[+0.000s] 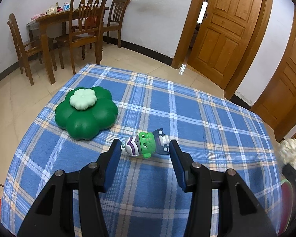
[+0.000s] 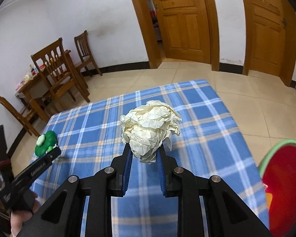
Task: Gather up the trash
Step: 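Carry the green toy and crumpled paper with both tools over the red bin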
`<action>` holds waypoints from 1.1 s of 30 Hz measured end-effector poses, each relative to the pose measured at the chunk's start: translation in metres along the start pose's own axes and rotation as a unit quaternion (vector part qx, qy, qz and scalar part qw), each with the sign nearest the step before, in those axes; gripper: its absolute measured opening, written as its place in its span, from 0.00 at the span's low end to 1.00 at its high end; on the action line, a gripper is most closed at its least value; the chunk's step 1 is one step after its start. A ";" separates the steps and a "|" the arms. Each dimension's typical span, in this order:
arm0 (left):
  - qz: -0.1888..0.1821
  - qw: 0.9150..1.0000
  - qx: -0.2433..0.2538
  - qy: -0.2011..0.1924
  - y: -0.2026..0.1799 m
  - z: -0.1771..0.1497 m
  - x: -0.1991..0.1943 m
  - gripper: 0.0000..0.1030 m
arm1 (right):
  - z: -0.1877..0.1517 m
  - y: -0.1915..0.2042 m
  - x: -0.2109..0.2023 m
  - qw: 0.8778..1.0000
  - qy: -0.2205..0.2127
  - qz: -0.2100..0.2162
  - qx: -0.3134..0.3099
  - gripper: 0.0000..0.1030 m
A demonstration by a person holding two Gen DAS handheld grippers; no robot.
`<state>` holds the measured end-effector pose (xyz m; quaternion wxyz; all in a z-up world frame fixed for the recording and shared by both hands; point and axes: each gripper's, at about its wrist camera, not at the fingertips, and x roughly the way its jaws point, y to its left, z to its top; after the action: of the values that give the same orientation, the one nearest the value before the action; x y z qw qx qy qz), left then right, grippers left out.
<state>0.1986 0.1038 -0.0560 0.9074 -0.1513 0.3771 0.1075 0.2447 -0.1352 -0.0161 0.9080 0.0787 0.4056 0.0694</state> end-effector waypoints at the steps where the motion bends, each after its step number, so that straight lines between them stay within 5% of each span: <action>1: -0.001 1.000 0.002 0.000 -0.001 0.000 0.000 0.49 | -0.002 -0.002 -0.005 1.000 -0.002 -0.002 0.002 0.24; 20: -0.043 0.997 0.063 -0.006 -0.051 -0.016 -0.031 0.49 | -0.042 -0.094 -0.087 0.992 -0.037 -0.071 0.096 0.24; 33: -0.096 0.988 0.122 0.008 -0.110 -0.043 -0.066 0.49 | -0.075 -0.150 -0.121 0.980 -0.045 -0.109 0.160 0.24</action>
<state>0.1593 -0.0190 -0.0162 0.9223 -0.0754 0.3780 -0.0284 0.1182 -0.2987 -0.0076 0.9030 0.1812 0.3768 -0.0988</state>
